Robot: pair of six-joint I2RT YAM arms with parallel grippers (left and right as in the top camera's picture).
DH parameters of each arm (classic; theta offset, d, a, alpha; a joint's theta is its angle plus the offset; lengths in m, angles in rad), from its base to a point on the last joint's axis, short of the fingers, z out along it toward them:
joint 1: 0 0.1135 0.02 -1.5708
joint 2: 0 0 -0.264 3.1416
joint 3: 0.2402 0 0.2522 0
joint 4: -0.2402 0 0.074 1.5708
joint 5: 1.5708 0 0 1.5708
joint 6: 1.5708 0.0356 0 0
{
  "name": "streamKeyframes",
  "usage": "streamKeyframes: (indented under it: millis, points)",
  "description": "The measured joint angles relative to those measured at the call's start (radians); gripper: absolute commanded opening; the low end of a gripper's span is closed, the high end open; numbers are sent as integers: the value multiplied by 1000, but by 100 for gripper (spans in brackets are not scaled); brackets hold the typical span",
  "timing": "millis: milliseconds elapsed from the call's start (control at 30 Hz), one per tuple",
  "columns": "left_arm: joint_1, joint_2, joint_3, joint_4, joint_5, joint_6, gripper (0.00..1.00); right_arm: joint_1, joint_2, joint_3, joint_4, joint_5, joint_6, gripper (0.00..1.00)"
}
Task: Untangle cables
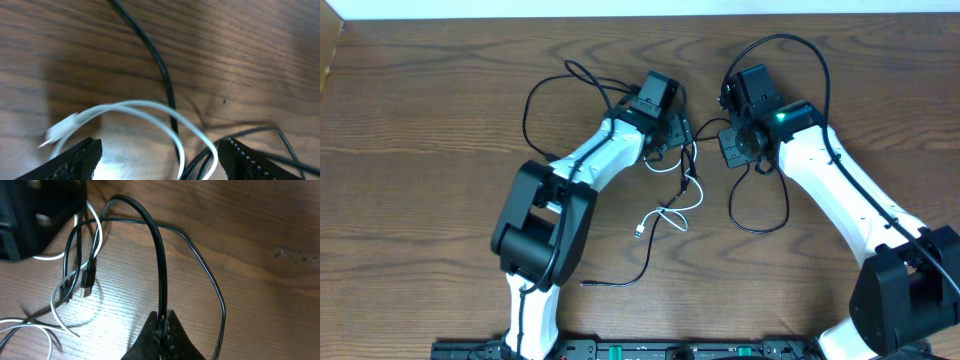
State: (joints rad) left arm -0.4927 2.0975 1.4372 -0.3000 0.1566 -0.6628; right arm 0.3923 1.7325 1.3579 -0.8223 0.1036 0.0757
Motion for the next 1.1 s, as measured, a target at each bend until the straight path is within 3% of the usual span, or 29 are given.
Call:
streamKeyframes:
  millis: [67, 200, 367, 767, 800, 900, 1100]
  points:
    - [-11, 19, 0, 23, -13, -15, 62, 0, 0, 0, 0, -1, 0, 1]
    - [-34, 38, 6, 26, -69, -19, 59, 0, 0, 0, 0, -2, 0, 1]
    - [-51, 54, 31, -43, -132, -24, 31, 0, 0, 0, -2, -3, 0, 1]
    - [34, 55, 63, -240, -215, 6, 30, -2, 0, 0, -26, 10, 0, 1]
    - [46, 55, 64, -246, -215, 12, 29, -3, 0, 0, -31, 18, 0, 1]
    - [83, 53, 66, -271, -212, 43, 8, -14, 0, 0, -59, 61, 0, 1]
    - [139, 51, 74, -336, -176, 91, 8, -71, 0, 0, -104, 159, 5, 1]
